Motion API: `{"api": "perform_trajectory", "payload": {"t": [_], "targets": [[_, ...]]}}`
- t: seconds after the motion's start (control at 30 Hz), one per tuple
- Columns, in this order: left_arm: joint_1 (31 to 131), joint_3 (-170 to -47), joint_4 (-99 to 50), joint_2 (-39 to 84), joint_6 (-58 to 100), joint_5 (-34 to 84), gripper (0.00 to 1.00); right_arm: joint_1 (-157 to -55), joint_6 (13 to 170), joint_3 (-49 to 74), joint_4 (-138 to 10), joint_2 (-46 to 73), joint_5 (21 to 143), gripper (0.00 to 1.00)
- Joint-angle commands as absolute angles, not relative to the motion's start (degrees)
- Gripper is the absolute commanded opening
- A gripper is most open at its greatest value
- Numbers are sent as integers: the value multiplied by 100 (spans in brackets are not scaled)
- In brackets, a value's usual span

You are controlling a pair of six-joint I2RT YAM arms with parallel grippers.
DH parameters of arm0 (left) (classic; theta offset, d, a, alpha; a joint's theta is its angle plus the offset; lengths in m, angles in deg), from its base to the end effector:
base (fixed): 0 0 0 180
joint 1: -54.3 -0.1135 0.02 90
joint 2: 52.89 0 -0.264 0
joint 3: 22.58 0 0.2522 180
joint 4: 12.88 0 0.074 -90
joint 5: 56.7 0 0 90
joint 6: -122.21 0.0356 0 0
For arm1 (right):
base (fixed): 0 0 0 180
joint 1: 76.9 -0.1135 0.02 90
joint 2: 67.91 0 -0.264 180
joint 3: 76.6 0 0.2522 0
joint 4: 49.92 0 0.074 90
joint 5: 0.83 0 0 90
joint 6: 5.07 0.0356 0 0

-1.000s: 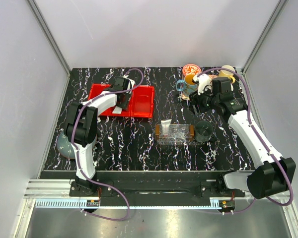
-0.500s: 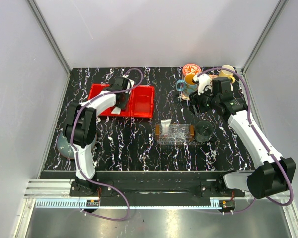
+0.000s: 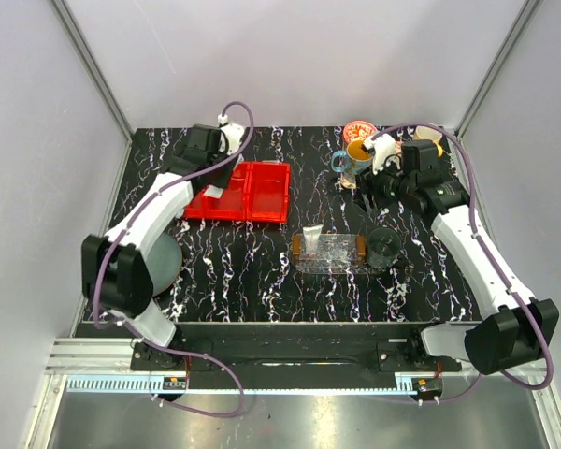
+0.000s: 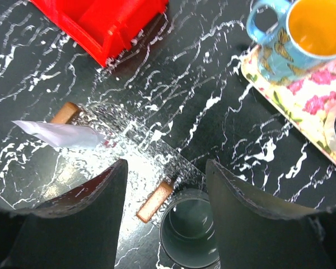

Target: Prepare toiletry sets of a toothbrush and toothpaste on the tray

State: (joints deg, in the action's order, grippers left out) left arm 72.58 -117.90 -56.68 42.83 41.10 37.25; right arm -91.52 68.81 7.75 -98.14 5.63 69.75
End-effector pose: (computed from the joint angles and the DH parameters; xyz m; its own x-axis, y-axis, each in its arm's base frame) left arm 0.3588 -0.1159 0.2981 -0.6129 0.3648 -0.7009 0.3651 0.9174 0.1582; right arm 0.2664 0.0817 0.3486 -0.4277 -0.3822 -0.8192 -0.6374 0.7701 -0.0265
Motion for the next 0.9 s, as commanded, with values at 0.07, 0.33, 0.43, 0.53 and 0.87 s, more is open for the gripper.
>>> {"api": "perform_trajectory", "payload": {"t": [0.07,0.33,0.43,0.53,0.87], "targets": [[7310,-11642,-5643,2957,4934,1654,0,-9123,6630,1485,-9954,653,6132,66],[8004,-11904,-6644,2340,6541,651,0,-9254,6209,2276,-10515,899,5199,89],[8320,-12063,-7066,2305,6990,649,0,-9360,6041,2522,-10762,987,5041,90],[8672,-12063,-7260,2244,7394,869,0,-9457,5910,2733,-11095,1092,4778,91],[9779,-12054,-7305,1971,8529,2081,0,-9993,5927,3067,-11607,1620,4215,91]]}}
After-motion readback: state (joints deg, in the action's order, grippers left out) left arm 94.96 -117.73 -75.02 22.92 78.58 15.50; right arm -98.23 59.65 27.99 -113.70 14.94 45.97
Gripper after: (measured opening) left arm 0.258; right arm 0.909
